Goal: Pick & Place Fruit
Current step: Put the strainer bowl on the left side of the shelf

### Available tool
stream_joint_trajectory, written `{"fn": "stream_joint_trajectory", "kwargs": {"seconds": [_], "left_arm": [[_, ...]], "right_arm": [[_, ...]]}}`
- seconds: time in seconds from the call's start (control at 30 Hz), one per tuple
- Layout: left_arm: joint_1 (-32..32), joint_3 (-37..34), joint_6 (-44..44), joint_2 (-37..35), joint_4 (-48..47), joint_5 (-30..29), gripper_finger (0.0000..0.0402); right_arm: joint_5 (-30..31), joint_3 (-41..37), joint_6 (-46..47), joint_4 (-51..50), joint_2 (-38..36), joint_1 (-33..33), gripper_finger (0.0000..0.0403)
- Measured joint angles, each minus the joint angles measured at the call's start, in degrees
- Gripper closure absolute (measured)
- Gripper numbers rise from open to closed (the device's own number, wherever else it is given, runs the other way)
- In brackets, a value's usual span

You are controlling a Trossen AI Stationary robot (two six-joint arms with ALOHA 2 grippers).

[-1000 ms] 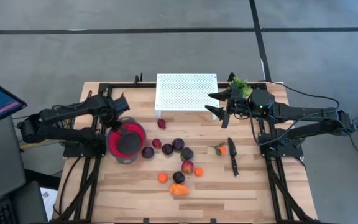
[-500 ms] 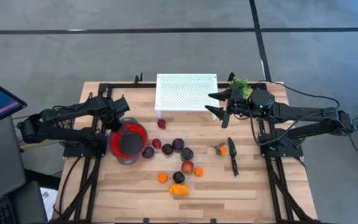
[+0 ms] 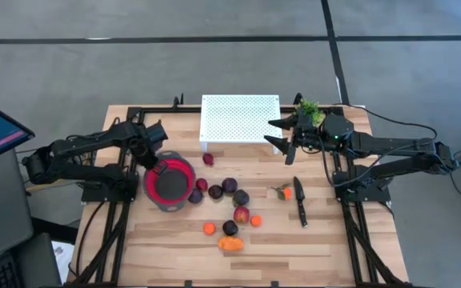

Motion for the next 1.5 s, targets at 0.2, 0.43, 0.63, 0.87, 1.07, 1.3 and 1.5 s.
{"fn": "stream_joint_trajectory", "kwargs": {"seconds": [0.2, 0.43, 0.63, 0.87, 1.07, 1.3, 1.5], "left_arm": [[-0.01, 8.21, 2.81, 0.0, -0.41, 0.82, 0.0378], [-0.02, 17.0, 5.94, -0.02, -0.63, 0.93, 0.039], [0.55, 22.97, 7.22, 0.0, -0.4, 1.16, 0.039], [2.61, 29.24, 6.58, 0.93, 8.58, 1.41, 0.039], [5.37, 34.98, 2.45, 7.44, 13.46, 2.21, 0.0384], [8.88, 45.56, 2.4, 17.82, 13.49, 7.61, 0.0384], [11.54, 51.82, 2.23, 24.18, 13.35, 12.15, 0.0384]], "right_arm": [[0.01, 0.0, 0.01, -0.11, 0.0, 0.0, 0.0143], [0.02, 0.0, 0.15, -1.08, 0.0, 0.0, 0.0143], [0.02, 0.0, 0.12, -1.75, 0.0, -0.01, 0.0143], [0.02, 0.0, -0.28, -1.71, 0.0, -0.02, 0.0143], [0.02, 0.0, -0.28, -1.69, 0.0, 0.0, 0.0143], [0.02, 0.0, -0.28, -1.69, 0.0, 0.0, 0.0143], [0.02, 0.0, -0.28, -1.69, 0.0, 0.0, 0.0143]]}}
